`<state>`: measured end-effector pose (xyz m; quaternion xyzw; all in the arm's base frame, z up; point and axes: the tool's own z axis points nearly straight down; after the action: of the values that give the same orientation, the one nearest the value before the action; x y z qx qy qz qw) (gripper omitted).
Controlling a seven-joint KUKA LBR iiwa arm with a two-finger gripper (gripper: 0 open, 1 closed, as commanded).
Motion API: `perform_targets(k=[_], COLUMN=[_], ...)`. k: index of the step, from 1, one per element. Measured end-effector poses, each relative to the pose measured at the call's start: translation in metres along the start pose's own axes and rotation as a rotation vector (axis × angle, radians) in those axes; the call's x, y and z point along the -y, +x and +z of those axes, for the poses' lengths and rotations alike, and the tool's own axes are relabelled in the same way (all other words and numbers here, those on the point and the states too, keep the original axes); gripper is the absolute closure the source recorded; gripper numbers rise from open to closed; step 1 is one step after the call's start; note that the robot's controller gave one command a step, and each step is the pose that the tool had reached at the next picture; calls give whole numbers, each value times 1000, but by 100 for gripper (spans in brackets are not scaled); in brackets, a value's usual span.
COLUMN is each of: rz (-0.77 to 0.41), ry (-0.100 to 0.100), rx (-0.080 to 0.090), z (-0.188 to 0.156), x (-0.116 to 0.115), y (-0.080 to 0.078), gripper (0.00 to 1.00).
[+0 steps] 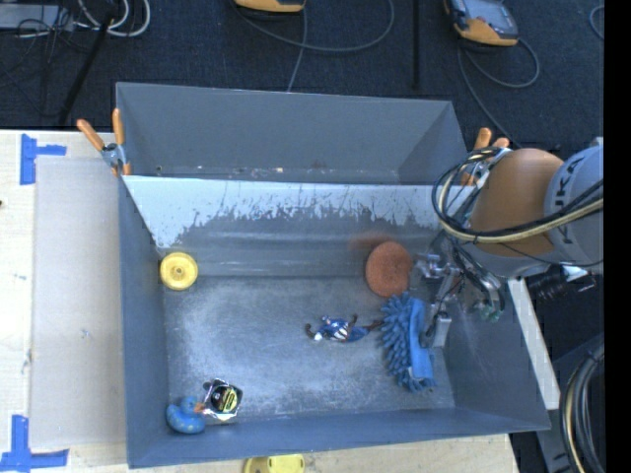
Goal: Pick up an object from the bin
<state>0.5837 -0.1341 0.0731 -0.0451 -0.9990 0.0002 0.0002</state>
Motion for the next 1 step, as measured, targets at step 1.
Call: perform_targets(k=[1], rz=[-208], ry=[0], rx=[1], z=[3], x=[-3], y=[4], gripper=[100])
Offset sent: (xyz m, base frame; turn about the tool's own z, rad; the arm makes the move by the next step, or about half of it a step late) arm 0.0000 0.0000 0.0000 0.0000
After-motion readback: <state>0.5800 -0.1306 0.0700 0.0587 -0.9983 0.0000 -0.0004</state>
